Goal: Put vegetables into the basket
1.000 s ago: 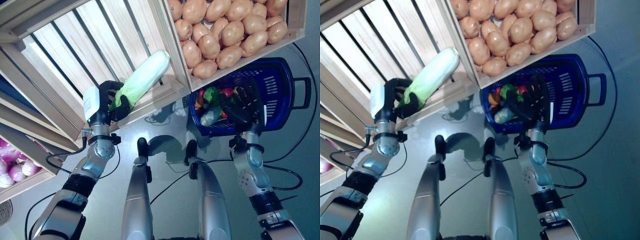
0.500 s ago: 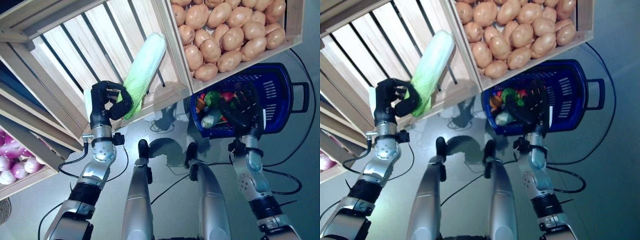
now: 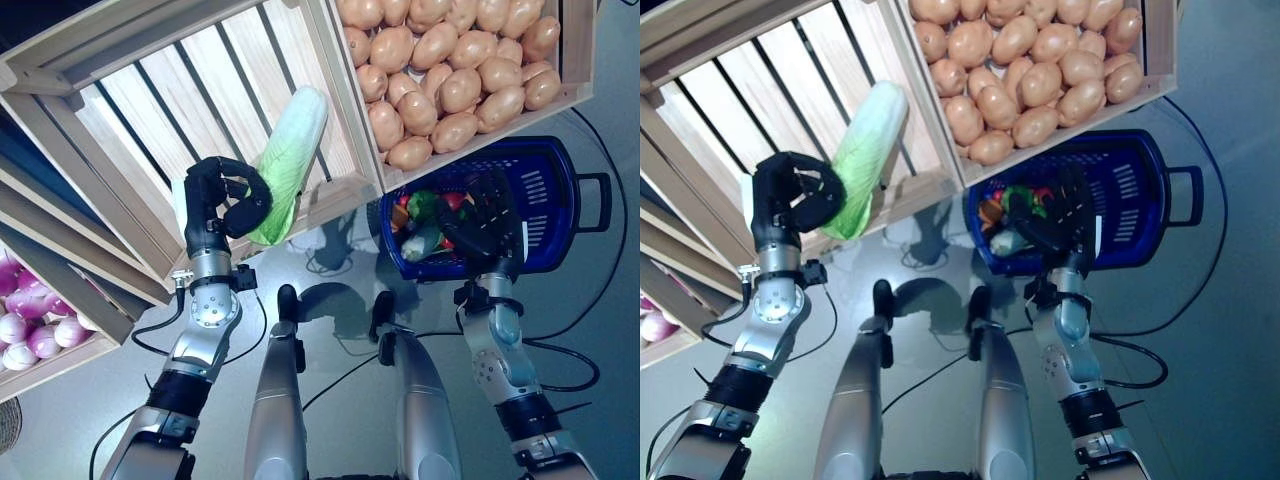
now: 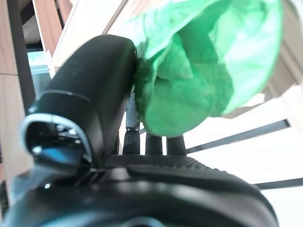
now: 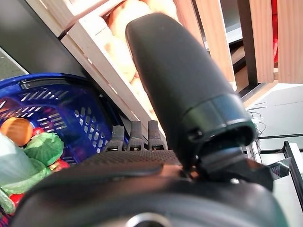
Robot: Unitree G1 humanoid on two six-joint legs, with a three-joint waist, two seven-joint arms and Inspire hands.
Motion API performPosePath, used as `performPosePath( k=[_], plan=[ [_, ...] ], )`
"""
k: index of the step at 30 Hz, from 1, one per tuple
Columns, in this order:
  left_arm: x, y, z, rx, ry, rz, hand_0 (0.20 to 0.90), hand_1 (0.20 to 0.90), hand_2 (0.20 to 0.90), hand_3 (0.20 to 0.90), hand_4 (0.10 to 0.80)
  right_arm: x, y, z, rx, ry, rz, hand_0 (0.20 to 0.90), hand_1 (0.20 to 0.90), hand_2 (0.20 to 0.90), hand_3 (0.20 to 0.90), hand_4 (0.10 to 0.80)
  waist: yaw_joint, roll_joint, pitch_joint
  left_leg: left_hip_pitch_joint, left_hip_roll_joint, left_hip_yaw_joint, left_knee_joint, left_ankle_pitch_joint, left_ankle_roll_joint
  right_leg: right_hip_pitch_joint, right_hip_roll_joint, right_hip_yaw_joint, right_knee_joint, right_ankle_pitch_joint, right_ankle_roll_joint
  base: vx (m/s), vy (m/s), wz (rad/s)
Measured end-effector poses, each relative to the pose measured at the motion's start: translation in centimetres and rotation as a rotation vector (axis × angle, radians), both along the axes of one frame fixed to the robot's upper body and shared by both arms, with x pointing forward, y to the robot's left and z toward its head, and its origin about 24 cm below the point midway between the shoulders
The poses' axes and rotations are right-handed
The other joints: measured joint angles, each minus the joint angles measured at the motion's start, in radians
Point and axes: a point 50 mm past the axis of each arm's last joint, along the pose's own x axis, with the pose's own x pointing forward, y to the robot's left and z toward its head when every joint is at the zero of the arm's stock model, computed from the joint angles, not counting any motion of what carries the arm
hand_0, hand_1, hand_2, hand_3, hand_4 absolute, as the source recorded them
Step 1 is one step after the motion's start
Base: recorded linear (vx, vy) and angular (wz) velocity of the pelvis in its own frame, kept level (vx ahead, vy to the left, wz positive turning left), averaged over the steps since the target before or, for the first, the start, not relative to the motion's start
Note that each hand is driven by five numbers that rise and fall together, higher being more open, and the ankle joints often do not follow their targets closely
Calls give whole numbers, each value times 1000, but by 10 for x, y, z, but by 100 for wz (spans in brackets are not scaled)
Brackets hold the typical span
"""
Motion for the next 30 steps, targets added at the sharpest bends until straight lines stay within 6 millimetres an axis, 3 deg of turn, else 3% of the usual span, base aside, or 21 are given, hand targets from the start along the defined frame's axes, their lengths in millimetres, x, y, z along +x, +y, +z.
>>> performPosePath(
  k=[5,8,12,17,18,19,30],
  plan=[
    [-1,0,2,23,-21,33,300,300,300,300,400,0,0,0,0,0,1,900,900,900,900,800,2,0,0,0,0,1,0,0,0,-1,0,0,-1,0,0,0,0,0],
    [-3,2,5,146,-43,121,300,300,300,300,400,0,0,1,-2,-2,1,900,900,900,900,800,3,0,0,0,0,1,0,0,0,-1,0,1,0,-1,-1,8,10,0],
    [-3,15,8,324,-16,245,300,300,300,300,400,0,-4,2,-21,-3,-3,900,900,900,900,800,3,1,0,0,0,3,0,0,0,-3,0,3,1,-1,-1,6,11,0],
    [-4,32,5,365,36,351,300,300,300,300,400,-1,-10,1,-48,4,-14,900,900,900,900,800,5,1,0,-6,0,6,0,0,0,-12,0,7,3,-1,-1,9,19,-1],
    [-4,33,5,365,41,365,507,507,507,507,538,-2,-11,0,-50,10,-17,900,900,900,900,800,8,1,0,-10,0,6,0,0,0,-17,0,7,4,-1,-1,0,0,0],
    [-4,34,5,366,45,377,900,900,900,900,800,-3,-12,-1,-51,14,-18,900,900,900,900,800,10,2,0,-13,0,6,1,0,-1,-20,0,7,5,-1,-2,0,0,0],
    [-5,37,4,442,53,439,900,900,900,900,800,-5,-13,-6,-51,28,-22,900,900,900,900,800,27,2,0,-15,0,6,0,0,-1,-23,-3,7,6,-2,-3,0,0,0]
  ],
)
